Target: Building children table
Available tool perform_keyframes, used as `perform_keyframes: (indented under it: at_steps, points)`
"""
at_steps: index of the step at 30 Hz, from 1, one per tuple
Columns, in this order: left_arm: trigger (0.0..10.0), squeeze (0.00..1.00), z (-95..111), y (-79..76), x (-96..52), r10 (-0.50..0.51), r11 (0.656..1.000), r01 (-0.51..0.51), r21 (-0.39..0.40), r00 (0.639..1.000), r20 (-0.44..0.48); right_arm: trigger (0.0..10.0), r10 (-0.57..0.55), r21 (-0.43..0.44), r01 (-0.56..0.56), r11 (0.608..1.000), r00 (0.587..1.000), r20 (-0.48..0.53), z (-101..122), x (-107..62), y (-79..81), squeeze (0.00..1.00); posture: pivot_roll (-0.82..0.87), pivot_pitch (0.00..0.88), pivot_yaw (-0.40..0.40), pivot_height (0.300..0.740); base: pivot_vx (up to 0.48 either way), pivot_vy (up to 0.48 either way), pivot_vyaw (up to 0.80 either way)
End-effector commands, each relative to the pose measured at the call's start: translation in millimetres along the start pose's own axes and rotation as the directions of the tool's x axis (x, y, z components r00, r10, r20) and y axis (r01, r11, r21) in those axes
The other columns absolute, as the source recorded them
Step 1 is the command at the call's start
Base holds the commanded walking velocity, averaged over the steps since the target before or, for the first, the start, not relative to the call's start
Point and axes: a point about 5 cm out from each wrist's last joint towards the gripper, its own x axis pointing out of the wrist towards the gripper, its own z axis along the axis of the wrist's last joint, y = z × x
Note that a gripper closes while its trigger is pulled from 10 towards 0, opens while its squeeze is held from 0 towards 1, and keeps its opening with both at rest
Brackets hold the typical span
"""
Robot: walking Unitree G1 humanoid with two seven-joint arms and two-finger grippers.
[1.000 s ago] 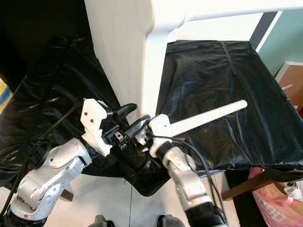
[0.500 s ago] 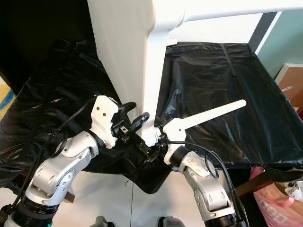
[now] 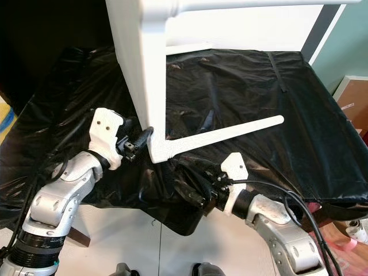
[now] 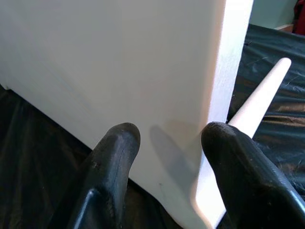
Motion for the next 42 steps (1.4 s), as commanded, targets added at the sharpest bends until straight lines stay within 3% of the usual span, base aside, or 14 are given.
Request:
perform_keyframes:
  at_steps: [1,2,5,9,10,13,17,21,28,33,34,36,39,42]
  points:
    - [10.0,0.00,-1,17.6,-3.1,0.236,0.972,-0.236,0.008,0.971,-0.022,10.0,-0.020,-0.005,0.020,1.000,1.000,-0.012,-1,-4.0,-5.6,0.00,-0.13,0.101,-0.014,0.740,0.000,0.000,0.00]
    - [10.0,0.00,1,15.5,-3.2,0.216,0.976,-0.217,-0.013,0.976,-0.035,10.0,-0.122,-0.073,0.120,0.990,0.992,-0.026,0,-5.4,-25.4,0.00,-0.13,0.100,-0.012,0.740,0.000,0.000,0.00]
    - [10.0,0.00,2,10.2,-2.4,0.178,0.984,-0.179,-0.022,0.983,-0.041,10.0,-0.162,-0.097,0.160,0.982,0.986,-0.021,1,-4.7,-32.2,0.00,-0.13,0.099,-0.012,0.740,0.000,0.000,0.00]
    - [10.0,0.00,3,-18.8,-1.8,-0.040,0.998,0.036,-0.055,0.996,-0.078,10.0,-0.217,-0.101,0.216,0.971,0.976,0.010,7,0.2,-40.0,0.00,-0.12,0.103,-0.012,0.740,0.000,0.000,0.00]
    - [10.0,0.00,1,-33.5,-4.6,-0.150,0.987,0.143,-0.071,0.982,-0.111,10.0,-0.227,-0.107,0.227,0.968,0.974,0.017,8,2.5,-40.9,0.00,-0.12,0.101,-0.011,0.740,0.000,0.000,0.00]
    - [10.0,0.00,-1,-45.0,-7.9,-0.234,0.971,0.227,-0.068,0.963,-0.131,10.0,-0.231,-0.108,0.232,0.967,0.973,0.020,9,4.0,-41.2,0.00,-0.12,0.101,-0.011,0.740,0.000,0.000,0.00]
    - [10.0,0.00,-12,-71.4,-21.0,-0.431,0.902,0.417,-0.113,0.879,-0.202,10.0,-0.254,-0.103,0.256,0.961,0.966,0.040,10,7.5,-42.4,0.00,-0.12,0.108,-0.014,0.740,0.000,0.000,0.00]
    - [10.0,0.00,-19,-80.3,-26.6,-0.482,0.875,0.447,-0.182,0.834,-0.267,10.0,-0.261,-0.093,0.266,0.959,0.963,0.061,11,11.4,-42.3,0.00,-0.12,0.114,-0.011,0.740,0.000,0.000,0.00]
    - [10.0,0.00,-15,-89.2,-18.2,-0.486,0.868,0.434,-0.243,0.842,-0.233,10.0,-0.314,-0.076,0.323,0.943,0.943,0.109,13,16.7,-42.3,0.00,-0.12,0.122,-0.012,0.740,0.000,0.000,0.00]
    - [10.0,0.00,-5,-93.1,1.5,-0.453,0.882,0.426,-0.199,0.883,-0.118,10.0,-0.486,-0.039,0.503,0.864,0.850,0.203,18,17.5,-48.3,0.00,-0.12,0.121,-0.018,0.740,0.000,0.000,0.00]
    - [10.0,0.00,-2,-95.6,9.4,-0.430,0.891,0.417,-0.181,0.902,-0.040,10.0,-0.564,-0.005,0.583,0.813,0.788,0.246,19,16.5,-50.3,0.00,-0.13,0.117,-0.017,0.740,0.000,0.000,0.00]
    - [10.0,0.00,-2,-95.6,9.4,-0.430,0.891,0.417,-0.181,0.902,-0.040,10.0,-0.564,-0.005,0.583,0.813,0.788,0.246,19,16.5,-50.3,0.00,-0.13,0.117,-0.017,0.740,0.000,0.000,0.00]
    - [10.0,0.00,-2,-98.9,14.0,-0.381,0.898,0.385,-0.214,0.923,0.059,10.0,-0.671,0.011,0.691,0.722,0.696,0.256,7,18.1,-49.7,0.00,-0.14,0.108,-0.008,0.740,0.000,0.000,0.00]
    - [10.0,0.00,-6,-98.1,16.0,-0.341,0.901,0.353,-0.254,0.936,0.089,10.0,-0.704,-0.016,0.728,0.685,0.667,0.243,-1,20.1,-47.3,0.00,-0.15,0.105,-0.003,0.740,0.000,0.000,0.00]
